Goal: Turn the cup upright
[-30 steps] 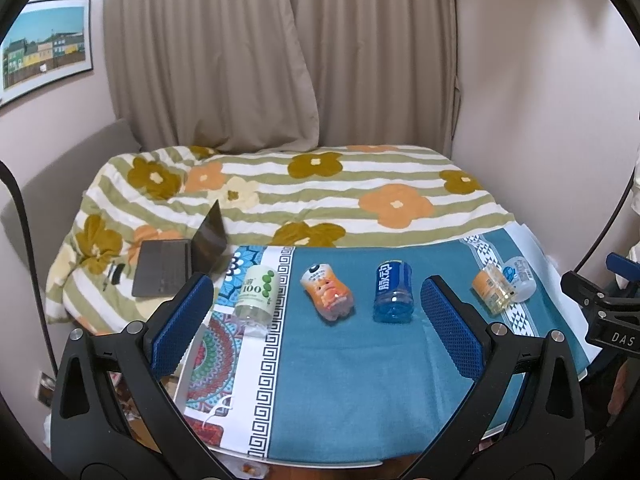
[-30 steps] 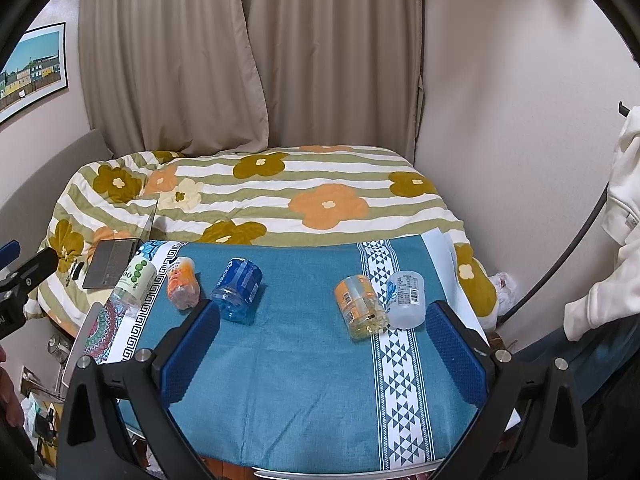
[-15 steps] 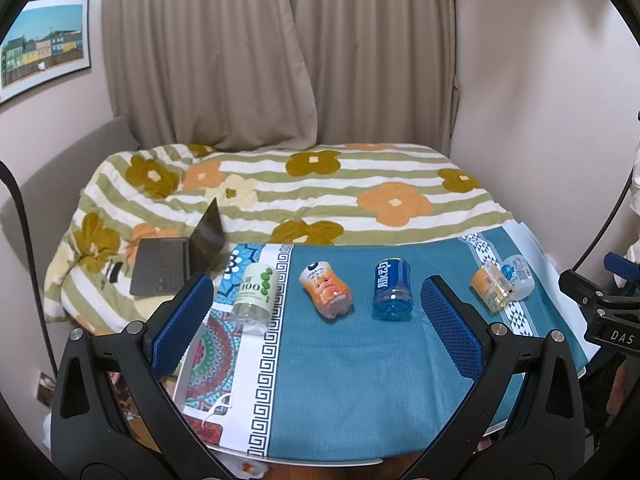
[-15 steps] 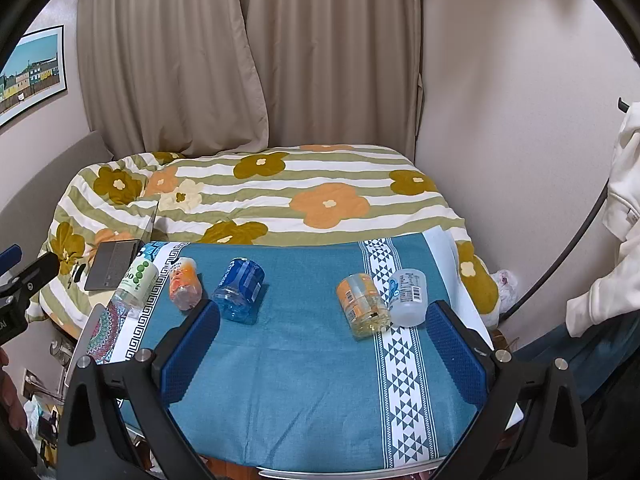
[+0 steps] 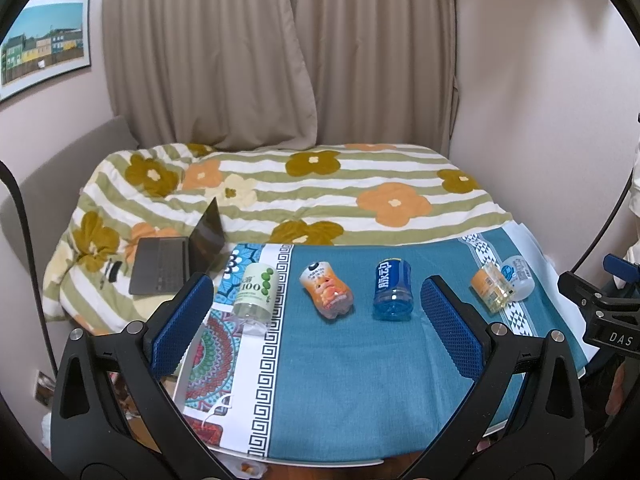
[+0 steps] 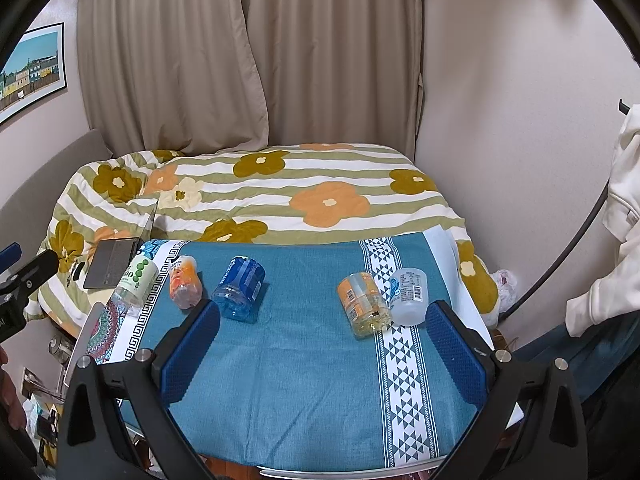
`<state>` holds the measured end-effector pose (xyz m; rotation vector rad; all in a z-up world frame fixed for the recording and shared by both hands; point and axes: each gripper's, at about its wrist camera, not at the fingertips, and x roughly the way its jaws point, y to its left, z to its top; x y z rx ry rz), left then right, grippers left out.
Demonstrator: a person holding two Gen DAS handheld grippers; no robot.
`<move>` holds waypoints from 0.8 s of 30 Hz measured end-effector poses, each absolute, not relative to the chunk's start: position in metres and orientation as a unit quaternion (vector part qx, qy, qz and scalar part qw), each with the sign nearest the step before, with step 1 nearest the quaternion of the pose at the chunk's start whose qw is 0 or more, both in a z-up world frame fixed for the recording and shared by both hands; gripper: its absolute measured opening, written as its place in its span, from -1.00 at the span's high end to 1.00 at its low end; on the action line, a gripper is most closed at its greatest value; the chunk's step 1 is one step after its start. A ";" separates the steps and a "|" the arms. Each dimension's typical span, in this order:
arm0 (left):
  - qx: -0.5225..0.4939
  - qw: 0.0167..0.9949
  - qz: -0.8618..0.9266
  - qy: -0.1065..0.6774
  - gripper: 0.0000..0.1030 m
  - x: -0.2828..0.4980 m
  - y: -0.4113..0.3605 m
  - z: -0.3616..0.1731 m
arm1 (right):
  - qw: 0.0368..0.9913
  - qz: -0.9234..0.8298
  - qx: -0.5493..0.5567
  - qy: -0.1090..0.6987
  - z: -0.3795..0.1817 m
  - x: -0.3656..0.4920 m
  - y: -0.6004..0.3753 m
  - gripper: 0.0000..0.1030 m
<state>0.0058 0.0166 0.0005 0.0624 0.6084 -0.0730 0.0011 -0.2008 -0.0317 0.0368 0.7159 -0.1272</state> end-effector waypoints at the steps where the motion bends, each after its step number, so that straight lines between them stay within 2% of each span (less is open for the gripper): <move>1: 0.031 0.953 -0.036 0.300 -1.00 0.006 0.016 0.000 | 0.934 -0.062 0.018 0.351 -0.032 0.001 -0.201 -0.99; 24: 0.030 0.952 -0.040 0.303 -1.00 0.007 0.014 -0.001 | 0.933 -0.063 0.022 0.353 -0.035 -0.001 -0.197 -0.99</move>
